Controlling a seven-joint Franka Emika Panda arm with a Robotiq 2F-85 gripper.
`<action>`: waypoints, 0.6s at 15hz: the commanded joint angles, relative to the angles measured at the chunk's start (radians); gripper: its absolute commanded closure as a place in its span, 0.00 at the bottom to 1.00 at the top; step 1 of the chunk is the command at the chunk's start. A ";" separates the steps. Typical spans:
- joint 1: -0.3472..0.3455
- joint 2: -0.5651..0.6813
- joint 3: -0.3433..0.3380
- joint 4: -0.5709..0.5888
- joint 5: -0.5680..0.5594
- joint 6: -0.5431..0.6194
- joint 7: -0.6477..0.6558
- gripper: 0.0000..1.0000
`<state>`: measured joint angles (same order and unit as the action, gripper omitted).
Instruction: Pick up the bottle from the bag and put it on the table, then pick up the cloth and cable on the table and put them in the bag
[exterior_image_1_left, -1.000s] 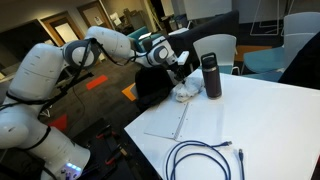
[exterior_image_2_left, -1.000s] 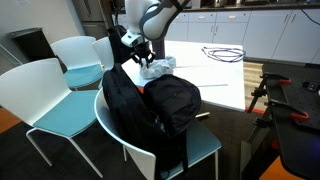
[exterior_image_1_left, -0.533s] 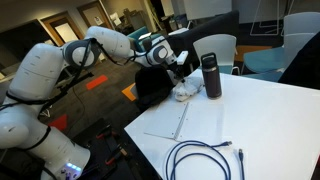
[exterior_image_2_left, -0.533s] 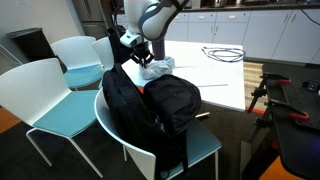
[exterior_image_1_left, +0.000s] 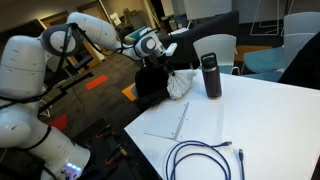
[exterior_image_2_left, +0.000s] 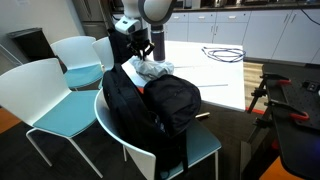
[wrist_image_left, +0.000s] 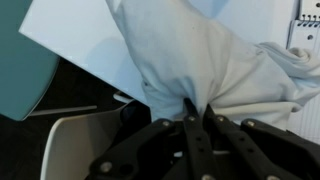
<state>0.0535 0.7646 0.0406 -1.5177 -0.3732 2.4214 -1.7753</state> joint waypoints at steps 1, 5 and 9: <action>0.034 -0.217 0.006 -0.240 -0.058 0.060 0.024 0.98; 0.046 -0.406 0.038 -0.424 -0.112 0.083 -0.022 0.98; 0.039 -0.591 0.083 -0.601 -0.119 0.086 -0.088 0.98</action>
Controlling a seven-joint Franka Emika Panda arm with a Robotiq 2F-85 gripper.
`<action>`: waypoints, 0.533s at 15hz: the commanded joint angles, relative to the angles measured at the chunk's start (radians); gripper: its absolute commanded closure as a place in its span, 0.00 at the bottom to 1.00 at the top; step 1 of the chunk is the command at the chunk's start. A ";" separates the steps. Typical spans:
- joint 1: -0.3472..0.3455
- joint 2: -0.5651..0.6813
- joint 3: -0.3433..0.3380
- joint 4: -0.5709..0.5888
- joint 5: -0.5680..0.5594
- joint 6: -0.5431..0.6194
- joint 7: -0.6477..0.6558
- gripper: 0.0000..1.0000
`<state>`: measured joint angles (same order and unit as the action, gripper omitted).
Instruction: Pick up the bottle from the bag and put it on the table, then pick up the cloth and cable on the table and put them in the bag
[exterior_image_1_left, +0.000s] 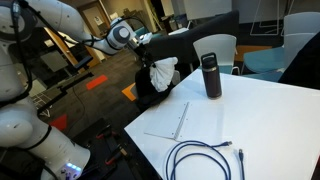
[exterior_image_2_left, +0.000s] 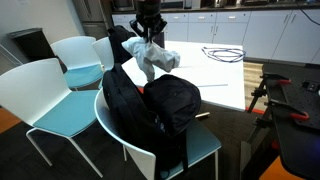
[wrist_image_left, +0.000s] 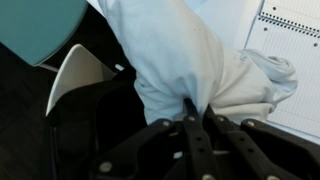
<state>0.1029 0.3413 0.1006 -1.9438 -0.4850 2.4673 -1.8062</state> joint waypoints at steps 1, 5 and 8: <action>-0.009 -0.181 0.037 -0.188 0.008 0.041 -0.094 0.98; 0.000 -0.208 0.060 -0.244 0.000 0.153 -0.214 0.98; -0.010 -0.134 0.074 -0.254 0.031 0.338 -0.332 0.98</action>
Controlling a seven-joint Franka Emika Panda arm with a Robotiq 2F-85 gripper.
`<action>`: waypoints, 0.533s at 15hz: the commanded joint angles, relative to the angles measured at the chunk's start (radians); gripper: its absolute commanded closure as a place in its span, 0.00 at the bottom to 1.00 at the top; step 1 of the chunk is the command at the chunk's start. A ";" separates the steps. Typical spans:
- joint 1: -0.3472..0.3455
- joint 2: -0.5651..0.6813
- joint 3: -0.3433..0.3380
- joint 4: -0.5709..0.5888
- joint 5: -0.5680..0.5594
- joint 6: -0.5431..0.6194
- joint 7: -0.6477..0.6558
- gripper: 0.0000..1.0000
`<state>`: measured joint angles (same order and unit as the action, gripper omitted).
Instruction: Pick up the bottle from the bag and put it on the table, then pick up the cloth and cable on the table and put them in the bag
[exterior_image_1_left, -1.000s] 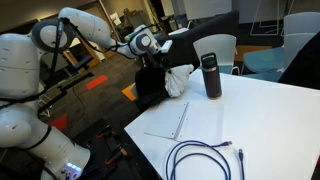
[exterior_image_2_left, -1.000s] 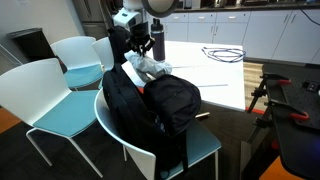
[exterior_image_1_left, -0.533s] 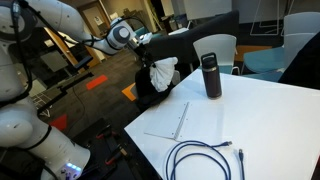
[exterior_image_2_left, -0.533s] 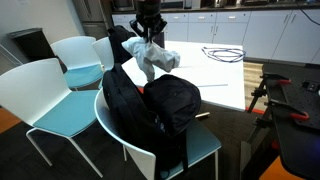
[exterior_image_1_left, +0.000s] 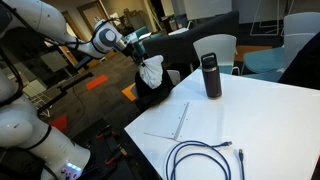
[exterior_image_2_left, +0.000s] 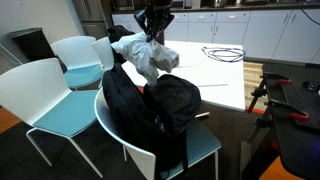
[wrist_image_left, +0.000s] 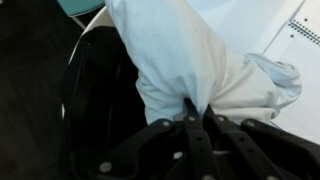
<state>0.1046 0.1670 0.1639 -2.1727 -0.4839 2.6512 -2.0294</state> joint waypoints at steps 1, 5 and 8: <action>-0.024 0.066 0.024 -0.035 0.074 0.211 -0.169 0.98; -0.108 0.180 0.156 -0.030 0.277 0.273 -0.408 0.98; -0.175 0.278 0.254 0.022 0.371 0.238 -0.546 0.98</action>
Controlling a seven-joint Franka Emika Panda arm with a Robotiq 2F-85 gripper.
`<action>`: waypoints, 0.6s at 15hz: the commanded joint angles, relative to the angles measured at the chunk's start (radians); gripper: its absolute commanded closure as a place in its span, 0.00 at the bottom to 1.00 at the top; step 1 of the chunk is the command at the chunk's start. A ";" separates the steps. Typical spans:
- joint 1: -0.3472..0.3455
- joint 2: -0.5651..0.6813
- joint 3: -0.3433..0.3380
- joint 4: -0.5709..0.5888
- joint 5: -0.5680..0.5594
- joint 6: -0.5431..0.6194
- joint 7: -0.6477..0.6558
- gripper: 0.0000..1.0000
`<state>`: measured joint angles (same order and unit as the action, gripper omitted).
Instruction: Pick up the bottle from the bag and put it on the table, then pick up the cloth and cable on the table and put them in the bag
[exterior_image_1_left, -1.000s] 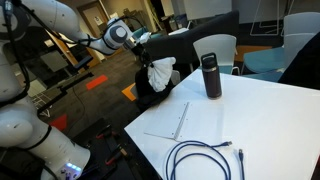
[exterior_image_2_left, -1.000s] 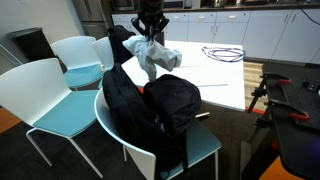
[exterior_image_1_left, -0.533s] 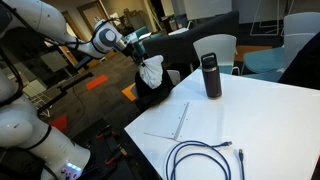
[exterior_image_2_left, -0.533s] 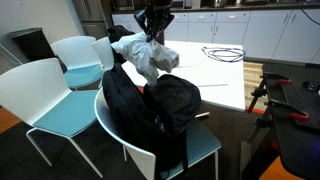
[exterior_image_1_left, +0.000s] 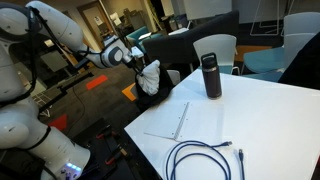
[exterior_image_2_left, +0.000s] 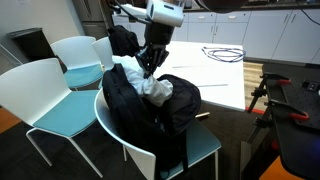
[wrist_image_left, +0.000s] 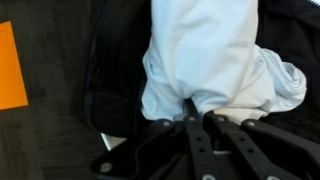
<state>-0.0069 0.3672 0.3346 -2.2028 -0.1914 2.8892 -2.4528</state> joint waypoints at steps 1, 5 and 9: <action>-0.070 0.109 0.092 0.077 0.089 -0.025 -0.140 0.98; 0.039 0.158 -0.037 0.155 0.027 -0.166 -0.037 0.65; 0.131 0.135 -0.154 0.165 -0.073 -0.132 0.080 0.37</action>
<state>0.0689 0.5254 0.2436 -2.0514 -0.2031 2.7357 -2.4502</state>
